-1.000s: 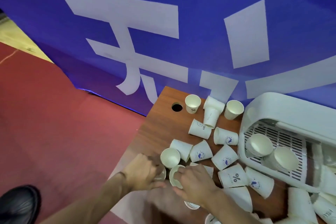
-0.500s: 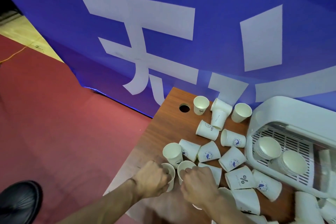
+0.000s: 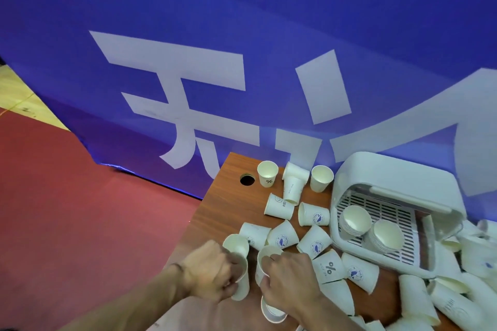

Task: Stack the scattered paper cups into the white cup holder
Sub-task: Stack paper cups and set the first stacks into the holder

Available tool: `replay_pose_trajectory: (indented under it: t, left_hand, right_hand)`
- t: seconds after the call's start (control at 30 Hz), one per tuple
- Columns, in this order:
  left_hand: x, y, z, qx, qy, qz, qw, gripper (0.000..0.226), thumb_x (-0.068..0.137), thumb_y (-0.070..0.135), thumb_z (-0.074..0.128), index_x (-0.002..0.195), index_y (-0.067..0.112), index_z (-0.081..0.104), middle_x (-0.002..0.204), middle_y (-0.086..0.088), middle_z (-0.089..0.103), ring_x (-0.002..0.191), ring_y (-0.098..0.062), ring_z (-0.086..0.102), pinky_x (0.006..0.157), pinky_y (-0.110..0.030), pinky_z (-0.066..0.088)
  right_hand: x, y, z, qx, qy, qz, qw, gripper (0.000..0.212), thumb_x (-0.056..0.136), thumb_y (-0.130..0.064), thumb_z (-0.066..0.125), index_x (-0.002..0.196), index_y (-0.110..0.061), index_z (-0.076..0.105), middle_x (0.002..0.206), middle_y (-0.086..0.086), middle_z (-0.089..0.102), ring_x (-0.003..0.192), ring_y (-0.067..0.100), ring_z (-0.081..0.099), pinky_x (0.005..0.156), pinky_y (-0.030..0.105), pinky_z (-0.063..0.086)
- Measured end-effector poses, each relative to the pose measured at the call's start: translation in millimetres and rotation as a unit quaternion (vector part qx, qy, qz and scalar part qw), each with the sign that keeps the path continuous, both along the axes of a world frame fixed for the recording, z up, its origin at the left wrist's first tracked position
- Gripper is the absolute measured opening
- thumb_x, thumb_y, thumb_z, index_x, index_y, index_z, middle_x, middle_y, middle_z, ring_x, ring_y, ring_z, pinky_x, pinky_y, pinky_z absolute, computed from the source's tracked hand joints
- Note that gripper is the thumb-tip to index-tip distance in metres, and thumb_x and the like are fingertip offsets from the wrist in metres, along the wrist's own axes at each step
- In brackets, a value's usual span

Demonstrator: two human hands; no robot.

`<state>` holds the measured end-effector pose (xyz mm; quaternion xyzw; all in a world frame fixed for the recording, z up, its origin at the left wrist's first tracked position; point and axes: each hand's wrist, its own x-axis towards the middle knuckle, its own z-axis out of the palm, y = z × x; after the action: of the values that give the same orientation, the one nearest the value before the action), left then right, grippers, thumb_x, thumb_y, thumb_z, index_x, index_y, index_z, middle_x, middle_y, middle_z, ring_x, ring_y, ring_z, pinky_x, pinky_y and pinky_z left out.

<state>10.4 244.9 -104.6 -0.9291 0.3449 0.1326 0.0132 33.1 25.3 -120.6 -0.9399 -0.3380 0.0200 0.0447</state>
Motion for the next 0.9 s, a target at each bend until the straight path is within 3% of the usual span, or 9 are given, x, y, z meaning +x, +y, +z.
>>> replay_pose_trajectory:
  t: [0.13,0.23,0.33,0.5,0.63,0.73,0.9]
  left_hand:
    - [13.5,-15.0,30.2,-0.018,-0.024,-0.054,0.998,0.024,0.078,0.039,0.049,0.068,0.022,0.036,0.074,0.000,0.051,0.055,-0.022,0.046,0.045,-0.032,0.031]
    - [29.4,-33.1,53.5,-0.031,-0.043,-0.070,0.996,0.023,0.081,0.039,0.049,0.069,0.022,0.038,0.076,0.001,0.053,0.057,-0.021,0.047,0.047,-0.034,0.035]
    - [49.3,-58.5,74.3,-0.031,-0.068,-0.084,0.994,0.021,0.084,0.040,0.048,0.073,0.022,0.046,0.078,0.001,0.058,0.061,-0.022,0.052,0.050,-0.034,0.040]
    - [84.4,-114.1,97.6,-0.025,-0.190,-0.129,0.973,0.022,0.088,0.038,0.054,0.071,0.025,0.053,0.066,0.007,0.054,0.052,-0.013,0.050,0.041,-0.025,0.026]
    - [103.0,-161.1,94.1,-0.077,-0.221,-0.108,0.966,0.021,0.089,0.035,0.058,0.071,0.023,0.058,0.066,0.008,0.055,0.053,-0.014,0.052,0.040,-0.025,0.028]
    - [111.5,-190.0,85.5,-0.108,-0.220,-0.108,0.963,0.019,0.085,0.032,0.065,0.069,0.023,0.058,0.064,0.008,0.055,0.052,-0.013,0.052,0.043,-0.023,0.026]
    - [121.1,-220.9,64.8,-0.127,-0.212,-0.101,0.964,0.019,0.088,0.028,0.061,0.071,0.020,0.061,0.065,0.006,0.059,0.053,-0.013,0.055,0.042,-0.025,0.038]
  right_hand:
    - [2.3,-17.2,21.1,0.013,-0.002,-0.025,1.000,0.025,0.057,-0.037,0.062,0.054,-0.023,0.042,0.046,-0.005,0.049,0.038,0.014,0.046,0.041,0.023,0.022]
    - [10.3,-35.2,36.5,0.021,-0.017,-0.046,0.999,0.019,0.070,-0.039,0.053,0.062,-0.025,0.043,0.056,-0.005,0.056,0.048,0.016,0.053,0.045,0.026,0.027]
    - [20.6,-57.1,56.7,0.024,-0.039,-0.083,0.996,0.024,0.060,-0.039,0.060,0.058,-0.026,0.041,0.050,-0.005,0.053,0.042,0.014,0.052,0.041,0.026,0.022]
    - [39.2,-111.8,73.9,0.026,-0.097,-0.165,0.981,0.020,0.059,-0.036,0.066,0.060,-0.026,0.049,0.052,-0.006,0.052,0.042,0.015,0.053,0.040,0.026,0.027]
    - [46.0,-162.4,81.6,0.023,-0.120,-0.226,0.966,0.021,0.060,-0.033,0.068,0.060,-0.026,0.048,0.052,-0.005,0.054,0.041,0.014,0.051,0.042,0.024,0.023]
    - [46.9,-195.9,79.9,0.022,-0.121,-0.262,0.957,0.019,0.064,-0.030,0.069,0.062,-0.025,0.051,0.053,-0.005,0.055,0.043,0.014,0.054,0.041,0.023,0.030]
    - [46.9,-232.9,69.0,0.007,-0.123,-0.303,0.945,0.014,0.069,-0.031,0.065,0.065,-0.025,0.054,0.057,-0.006,0.058,0.049,0.015,0.058,0.044,0.024,0.033]
